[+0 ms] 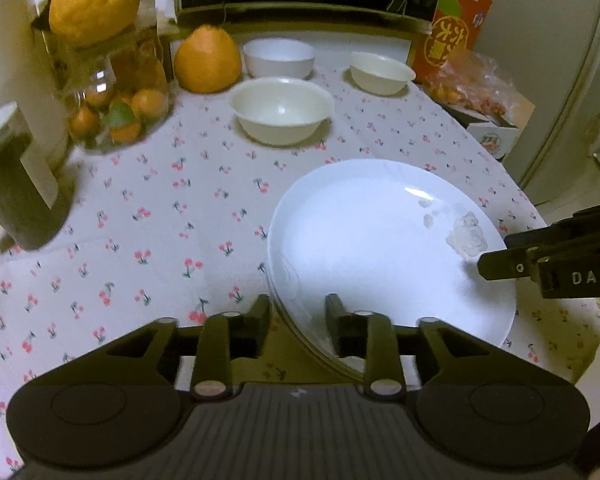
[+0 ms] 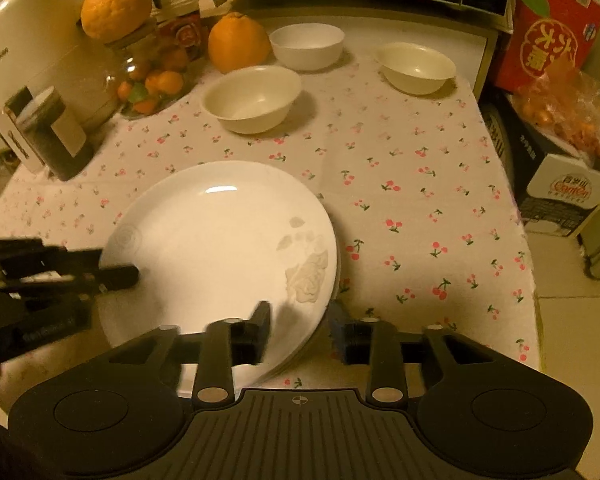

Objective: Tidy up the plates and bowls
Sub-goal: 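Lift the white plate with both grippers and carry it over the blue plate stack, then lower the white plate onto the stack and open both grippers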

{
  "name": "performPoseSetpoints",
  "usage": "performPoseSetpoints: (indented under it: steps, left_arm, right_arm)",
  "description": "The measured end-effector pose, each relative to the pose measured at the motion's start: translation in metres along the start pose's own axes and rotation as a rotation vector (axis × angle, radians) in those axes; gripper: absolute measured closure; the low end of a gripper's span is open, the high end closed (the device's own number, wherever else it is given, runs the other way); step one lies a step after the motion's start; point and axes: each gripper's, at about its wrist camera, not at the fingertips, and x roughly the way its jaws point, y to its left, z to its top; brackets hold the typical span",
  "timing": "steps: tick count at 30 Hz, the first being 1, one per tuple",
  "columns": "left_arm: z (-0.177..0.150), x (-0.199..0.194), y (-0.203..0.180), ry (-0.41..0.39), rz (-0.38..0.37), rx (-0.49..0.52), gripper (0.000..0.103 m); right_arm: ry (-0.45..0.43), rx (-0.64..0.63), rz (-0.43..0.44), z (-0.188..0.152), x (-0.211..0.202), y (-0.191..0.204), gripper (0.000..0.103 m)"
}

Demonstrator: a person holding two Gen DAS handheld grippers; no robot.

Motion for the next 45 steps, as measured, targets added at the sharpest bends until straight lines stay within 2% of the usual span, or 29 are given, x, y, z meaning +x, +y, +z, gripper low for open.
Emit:
performPoseSetpoints:
  steps: [1,3,6,12,15,23,32,38,45]
  left_arm:
    - [0.000,0.001,0.001,0.008,-0.006,-0.010,0.058]
    - [0.001,0.000,0.003,0.016,-0.013,-0.035,0.041]
    - [0.006,0.000,0.004,0.027,-0.020,-0.052,0.028]
    - [0.018,-0.007,0.000,-0.001,-0.022,-0.069,0.006]
    - [0.025,-0.011,0.000,-0.025,-0.037,-0.093,0.001]
    - [0.049,-0.017,0.004,-0.064,-0.051,-0.196,0.001]
    - [0.079,-0.020,0.012,-0.089,-0.032,-0.256,0.000]
    - [0.098,-0.016,0.011,-0.146,0.019,-0.193,0.001]
    - [0.127,-0.002,0.009,-0.170,0.072,-0.137,0.001]
  right_arm:
    - [-0.001,0.013,0.006,0.001,-0.001,-0.002,0.054]
    - [-0.013,0.026,0.012,0.004,-0.004,-0.005,0.042]
    - [-0.024,0.041,0.013,0.007,-0.006,-0.007,0.031]
    - [-0.045,0.076,0.007,0.018,-0.009,-0.013,0.019]
    - [-0.059,0.097,0.002,0.024,-0.012,-0.017,0.017]
    - [-0.093,0.166,-0.002,0.047,-0.021,-0.027,0.016]
    - [-0.131,0.222,0.010,0.083,-0.027,-0.035,0.013]
    - [-0.177,0.237,0.003,0.118,-0.029,-0.042,0.011]
    - [-0.214,0.256,0.021,0.154,-0.017,-0.048,0.008]
